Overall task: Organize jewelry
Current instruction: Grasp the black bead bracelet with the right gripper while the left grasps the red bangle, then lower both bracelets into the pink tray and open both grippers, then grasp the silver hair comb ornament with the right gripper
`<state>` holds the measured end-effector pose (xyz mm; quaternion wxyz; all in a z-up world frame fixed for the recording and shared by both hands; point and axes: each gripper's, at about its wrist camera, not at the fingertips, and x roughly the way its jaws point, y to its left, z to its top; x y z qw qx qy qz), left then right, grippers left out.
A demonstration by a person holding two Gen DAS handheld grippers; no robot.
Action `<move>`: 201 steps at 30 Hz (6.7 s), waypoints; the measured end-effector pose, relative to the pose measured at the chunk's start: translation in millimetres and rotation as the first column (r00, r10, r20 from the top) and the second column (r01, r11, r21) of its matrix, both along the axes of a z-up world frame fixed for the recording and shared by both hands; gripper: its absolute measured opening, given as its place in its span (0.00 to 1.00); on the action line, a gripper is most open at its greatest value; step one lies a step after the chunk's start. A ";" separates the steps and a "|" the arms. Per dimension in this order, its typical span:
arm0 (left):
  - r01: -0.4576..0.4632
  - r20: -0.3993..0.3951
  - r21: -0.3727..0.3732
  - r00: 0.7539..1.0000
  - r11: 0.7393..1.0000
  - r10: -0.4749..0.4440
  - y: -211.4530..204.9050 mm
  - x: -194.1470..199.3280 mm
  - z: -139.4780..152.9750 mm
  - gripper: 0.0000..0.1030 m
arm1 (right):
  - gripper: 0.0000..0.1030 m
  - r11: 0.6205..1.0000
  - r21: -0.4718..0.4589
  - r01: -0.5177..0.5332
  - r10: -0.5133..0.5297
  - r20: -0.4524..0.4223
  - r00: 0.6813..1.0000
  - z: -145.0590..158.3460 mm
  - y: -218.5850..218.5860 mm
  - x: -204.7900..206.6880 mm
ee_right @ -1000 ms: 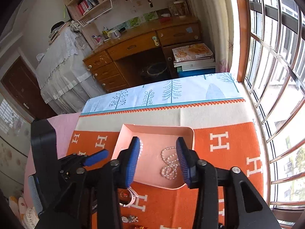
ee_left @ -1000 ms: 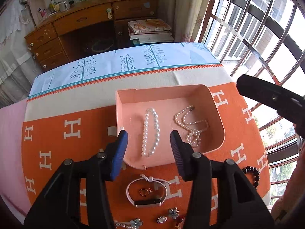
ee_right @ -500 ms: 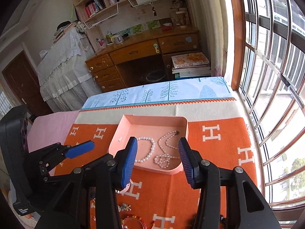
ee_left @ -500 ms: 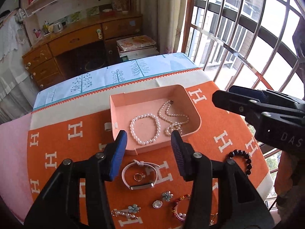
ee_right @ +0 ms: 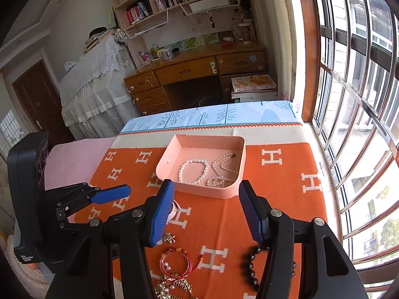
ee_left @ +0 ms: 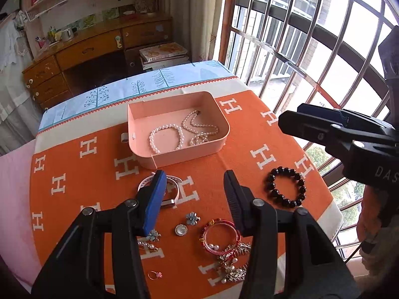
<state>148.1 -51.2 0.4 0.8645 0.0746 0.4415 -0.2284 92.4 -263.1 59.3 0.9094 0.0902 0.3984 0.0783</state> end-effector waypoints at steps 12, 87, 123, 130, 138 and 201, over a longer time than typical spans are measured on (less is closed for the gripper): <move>0.000 -0.089 -0.022 0.996 1.000 -0.002 9.7 -33.7 -0.5 0.43 | 0.79 0.997 -0.063 0.037 -0.038 -0.010 0.999 6.1 -44.5 -58.9; -0.250 -0.257 0.019 0.935 0.968 0.246 29.1 -14.7 -50.7 0.08 | 0.15 0.999 0.027 -0.031 0.035 -0.157 0.987 -51.8 -57.3 -28.9; -0.313 -0.230 -0.020 0.926 0.949 0.301 24.2 165.2 -89.5 0.38 | 0.14 0.998 0.053 0.024 -0.017 -0.138 0.990 -50.9 20.5 189.2; -0.332 -0.190 -0.047 0.929 0.942 0.318 41.7 138.8 -68.6 0.44 | 0.15 0.995 0.102 -0.008 0.027 -0.180 0.983 -77.7 24.4 196.7; -0.376 -0.093 0.014 0.922 0.927 0.375 59.5 97.7 -54.9 0.44 | 0.26 0.999 -0.021 0.026 -0.031 -0.271 0.962 -116.3 21.1 210.9; -0.442 -0.084 0.095 0.889 0.892 0.450 116.6 -119.3 -70.6 0.49 | 0.38 0.979 0.158 -0.131 0.159 -0.182 0.970 -116.3 56.8 -89.0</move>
